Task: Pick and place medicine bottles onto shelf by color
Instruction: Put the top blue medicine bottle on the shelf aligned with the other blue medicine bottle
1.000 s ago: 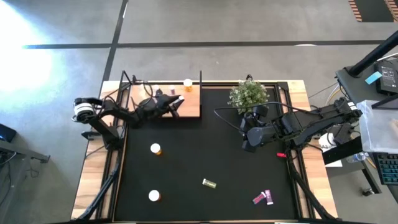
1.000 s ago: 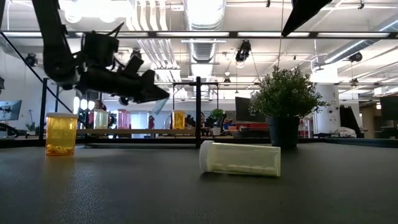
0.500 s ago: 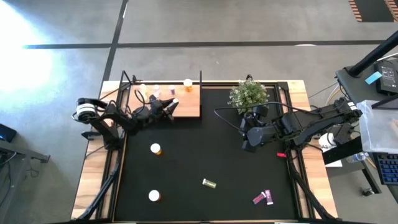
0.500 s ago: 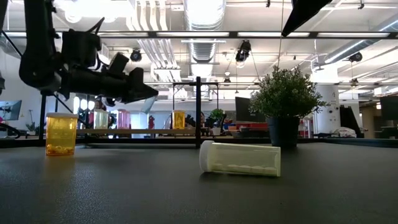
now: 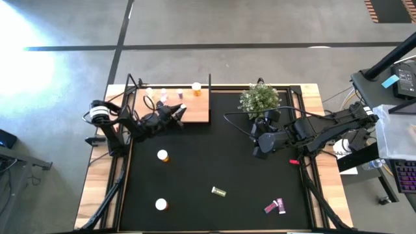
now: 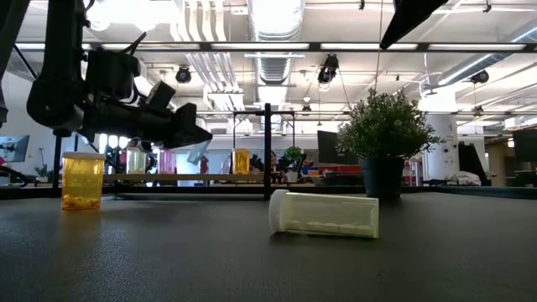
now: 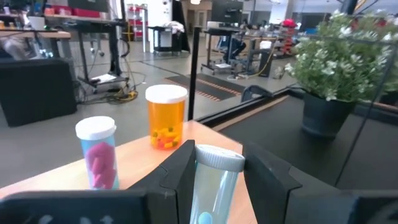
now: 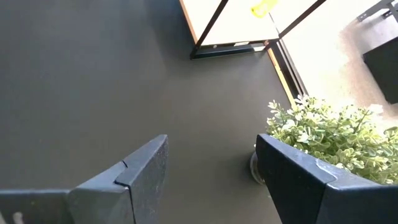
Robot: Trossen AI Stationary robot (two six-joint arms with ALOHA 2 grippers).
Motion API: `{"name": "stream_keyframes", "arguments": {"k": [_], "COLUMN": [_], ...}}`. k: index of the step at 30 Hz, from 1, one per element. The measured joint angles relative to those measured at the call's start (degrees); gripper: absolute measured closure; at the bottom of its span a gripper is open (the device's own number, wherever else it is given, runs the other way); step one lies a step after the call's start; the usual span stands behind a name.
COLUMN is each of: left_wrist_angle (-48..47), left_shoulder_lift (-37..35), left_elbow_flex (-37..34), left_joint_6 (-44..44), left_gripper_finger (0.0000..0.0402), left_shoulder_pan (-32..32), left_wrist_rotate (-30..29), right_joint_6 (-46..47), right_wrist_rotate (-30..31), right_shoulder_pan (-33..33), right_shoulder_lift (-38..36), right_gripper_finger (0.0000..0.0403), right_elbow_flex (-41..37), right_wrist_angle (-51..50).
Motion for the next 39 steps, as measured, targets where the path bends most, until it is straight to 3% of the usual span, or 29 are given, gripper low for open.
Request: {"name": "stream_keyframes", "arguments": {"k": [19, 27, 33, 39], "left_wrist_angle": [0.1, 0.2, 0.2, 0.2], "left_shoulder_lift": [5.0, 6.5, 6.4, 6.3], "left_elbow_flex": [6.2, 9.2, 10.7, 10.8], "left_joint_6": [0.2, -0.3, -5.4, -8.7], "left_gripper_finger": [0.0301, 0.0301, 0.0301, 0.0301], "left_shoulder_pan": [-0.6, -3.8, -6.5, -9.9], "left_wrist_rotate": [0.5, 0.6, 0.6, -4.6], "right_joint_6": [0.0, 0.0, 0.0, 0.0], "right_wrist_rotate": [0.0, 0.0, 0.0, 0.0], "right_shoulder_pan": [0.0, 0.0, 0.0, 0.0], "right_shoulder_lift": [0.0, 0.0, 0.0, 0.0], "right_gripper_finger": [0.0168, 0.0168, 0.0168, 0.0168], "right_elbow_flex": [0.0, 0.0, 0.0, 0.0], "right_wrist_angle": [0.0, 0.0, 0.0, 0.0]}}
